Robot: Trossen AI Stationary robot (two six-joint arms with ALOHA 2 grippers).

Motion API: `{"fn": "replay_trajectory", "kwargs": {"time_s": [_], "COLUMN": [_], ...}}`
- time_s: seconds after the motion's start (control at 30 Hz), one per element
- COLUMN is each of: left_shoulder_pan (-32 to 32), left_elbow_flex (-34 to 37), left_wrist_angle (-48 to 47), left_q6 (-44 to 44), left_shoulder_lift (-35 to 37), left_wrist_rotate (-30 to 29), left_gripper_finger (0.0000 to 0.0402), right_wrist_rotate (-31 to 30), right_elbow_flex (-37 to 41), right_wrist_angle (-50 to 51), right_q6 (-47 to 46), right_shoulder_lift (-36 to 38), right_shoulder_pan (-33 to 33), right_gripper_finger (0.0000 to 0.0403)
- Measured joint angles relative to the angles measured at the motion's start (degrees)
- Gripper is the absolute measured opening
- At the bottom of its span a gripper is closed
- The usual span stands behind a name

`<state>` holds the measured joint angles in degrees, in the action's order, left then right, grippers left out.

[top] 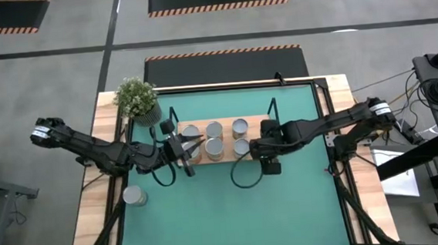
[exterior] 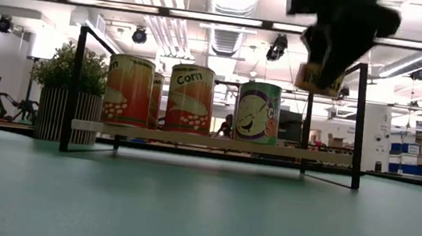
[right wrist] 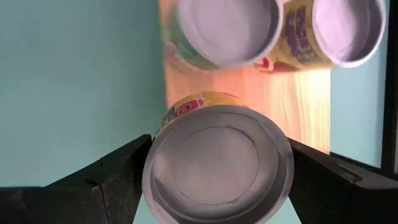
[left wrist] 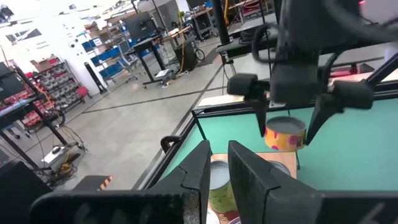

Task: Pick and place cans onto a shelf
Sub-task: Put the canned pineapple rings on the shelf

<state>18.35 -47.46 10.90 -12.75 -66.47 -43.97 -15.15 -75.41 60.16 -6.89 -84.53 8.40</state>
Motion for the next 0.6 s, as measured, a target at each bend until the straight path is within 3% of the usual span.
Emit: {"fn": "replay_trajectory", "kwargs": {"time_s": [0.3,0.6], "left_shoulder_pan": [0.0,0.0], "left_elbow_flex": [0.0,0.0], "left_wrist_angle": [-0.8,-0.8], "left_q6": [0.0,-0.2], "left_shoulder_lift": [0.0,0.0], "left_wrist_rotate": [0.0,0.0], "left_gripper_finger": [0.0039,0.0039], "right_wrist_rotate": [1.1,1.8], "right_elbow_flex": [10.2,14.9], "right_wrist_angle": [-10.2,-15.4], "right_q6": [3.6,3.8], "right_shoulder_lift": [0.0,0.0], "right_shoulder_pan": [-4.6,-5.0], "right_gripper_finger": [0.0315,0.0315]}}
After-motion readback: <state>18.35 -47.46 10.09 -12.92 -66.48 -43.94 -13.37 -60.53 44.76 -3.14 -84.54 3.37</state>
